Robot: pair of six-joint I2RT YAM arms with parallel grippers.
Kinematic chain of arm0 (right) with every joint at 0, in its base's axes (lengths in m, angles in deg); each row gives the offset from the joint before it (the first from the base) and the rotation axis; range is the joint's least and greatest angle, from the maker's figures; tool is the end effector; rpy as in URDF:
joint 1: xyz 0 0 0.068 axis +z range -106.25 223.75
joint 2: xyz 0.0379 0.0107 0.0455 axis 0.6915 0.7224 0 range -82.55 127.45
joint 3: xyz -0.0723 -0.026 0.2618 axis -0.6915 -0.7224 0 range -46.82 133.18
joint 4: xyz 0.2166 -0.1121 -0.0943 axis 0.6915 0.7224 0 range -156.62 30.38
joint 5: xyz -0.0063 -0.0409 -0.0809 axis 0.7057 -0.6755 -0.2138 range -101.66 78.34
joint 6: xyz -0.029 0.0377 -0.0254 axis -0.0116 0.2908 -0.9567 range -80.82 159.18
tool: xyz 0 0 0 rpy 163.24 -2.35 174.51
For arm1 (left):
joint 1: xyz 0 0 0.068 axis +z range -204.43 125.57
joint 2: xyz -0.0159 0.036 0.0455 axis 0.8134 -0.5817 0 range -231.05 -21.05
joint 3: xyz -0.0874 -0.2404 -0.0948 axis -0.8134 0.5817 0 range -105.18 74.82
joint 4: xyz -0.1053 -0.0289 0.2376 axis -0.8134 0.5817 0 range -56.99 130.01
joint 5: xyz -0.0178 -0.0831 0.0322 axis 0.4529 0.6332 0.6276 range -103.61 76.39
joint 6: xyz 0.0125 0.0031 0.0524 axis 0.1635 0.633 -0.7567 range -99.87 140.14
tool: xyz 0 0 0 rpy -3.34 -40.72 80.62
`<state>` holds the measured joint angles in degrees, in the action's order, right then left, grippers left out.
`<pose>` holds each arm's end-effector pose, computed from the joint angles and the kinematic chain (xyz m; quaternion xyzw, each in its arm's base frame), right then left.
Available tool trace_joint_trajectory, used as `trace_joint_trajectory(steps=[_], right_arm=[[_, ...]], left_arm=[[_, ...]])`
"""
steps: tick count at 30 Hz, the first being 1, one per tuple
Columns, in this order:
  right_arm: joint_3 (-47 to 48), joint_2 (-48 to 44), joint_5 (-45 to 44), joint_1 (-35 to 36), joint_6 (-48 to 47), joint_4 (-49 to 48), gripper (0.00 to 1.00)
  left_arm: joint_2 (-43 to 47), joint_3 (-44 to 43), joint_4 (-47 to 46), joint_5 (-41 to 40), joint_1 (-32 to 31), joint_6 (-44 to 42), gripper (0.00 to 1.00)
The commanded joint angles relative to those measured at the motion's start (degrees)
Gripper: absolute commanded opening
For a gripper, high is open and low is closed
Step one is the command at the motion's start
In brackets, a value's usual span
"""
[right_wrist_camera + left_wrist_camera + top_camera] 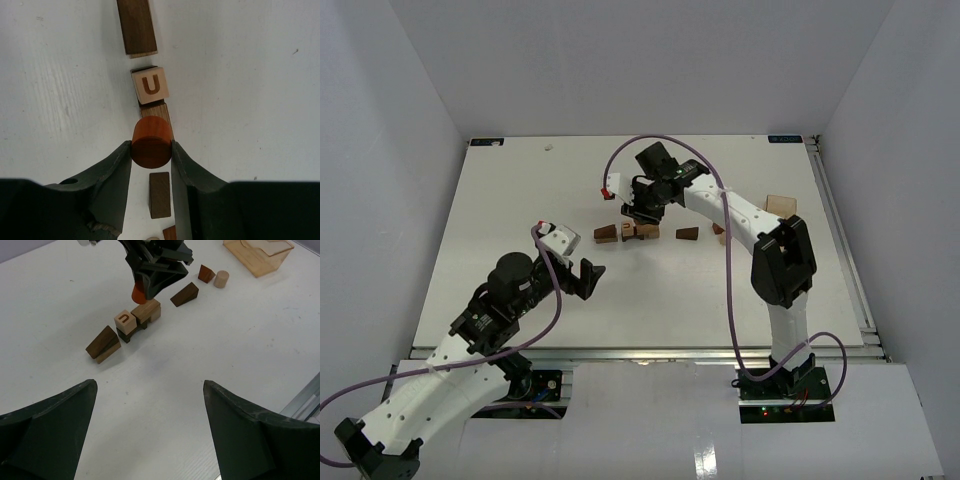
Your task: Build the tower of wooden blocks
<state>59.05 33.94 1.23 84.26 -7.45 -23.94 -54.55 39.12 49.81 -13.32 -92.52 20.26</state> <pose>0.3404 0.3013 0.2766 -0.6757 0.6590 0.0897 0.3181 0.1169 -0.0917 0.3009 0.2588 0.7477 -0.2020 0.5772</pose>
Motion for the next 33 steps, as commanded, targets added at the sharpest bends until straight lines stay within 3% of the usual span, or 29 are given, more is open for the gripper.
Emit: trace_joint_trajectory(steps=[1, 33], right_arm=[[6.66, 3.45, -3.63, 0.18, 2.41, 5.36, 0.15], [11.41, 10.97, -1.38, -1.14, 3.14, 7.83, 0.26]], left_arm=[[0.83, 0.44, 0.48, -2.36, 0.31, 0.74, 0.98], [1.44, 0.63, 0.25, -1.85, 0.73, 0.40, 0.98]])
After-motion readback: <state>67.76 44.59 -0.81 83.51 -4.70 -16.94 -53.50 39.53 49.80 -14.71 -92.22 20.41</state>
